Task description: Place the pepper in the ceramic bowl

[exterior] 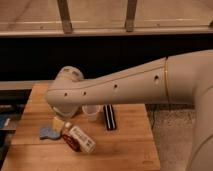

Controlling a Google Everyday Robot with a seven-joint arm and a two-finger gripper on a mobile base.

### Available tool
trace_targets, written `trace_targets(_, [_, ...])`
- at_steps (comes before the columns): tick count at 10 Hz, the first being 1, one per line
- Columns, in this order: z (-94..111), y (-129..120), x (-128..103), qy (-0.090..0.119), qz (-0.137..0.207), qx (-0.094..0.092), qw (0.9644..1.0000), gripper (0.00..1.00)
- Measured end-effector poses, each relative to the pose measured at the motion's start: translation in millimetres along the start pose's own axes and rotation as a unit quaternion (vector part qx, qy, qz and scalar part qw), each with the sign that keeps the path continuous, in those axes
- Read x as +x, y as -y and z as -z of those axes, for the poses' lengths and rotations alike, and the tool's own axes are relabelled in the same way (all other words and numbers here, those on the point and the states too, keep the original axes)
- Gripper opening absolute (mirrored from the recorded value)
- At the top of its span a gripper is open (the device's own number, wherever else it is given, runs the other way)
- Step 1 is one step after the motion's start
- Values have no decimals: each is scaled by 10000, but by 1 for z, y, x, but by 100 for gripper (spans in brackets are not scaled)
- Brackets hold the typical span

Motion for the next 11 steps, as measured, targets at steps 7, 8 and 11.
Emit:
trace_targets(7, [-13,-18,-6,77,178,-207,9996,80])
trace_targets(8, [-18,-30,-8,87,206,-289,9993,80])
trace_targets(11, [-41,-56,-2,158,144,-608,9979,80])
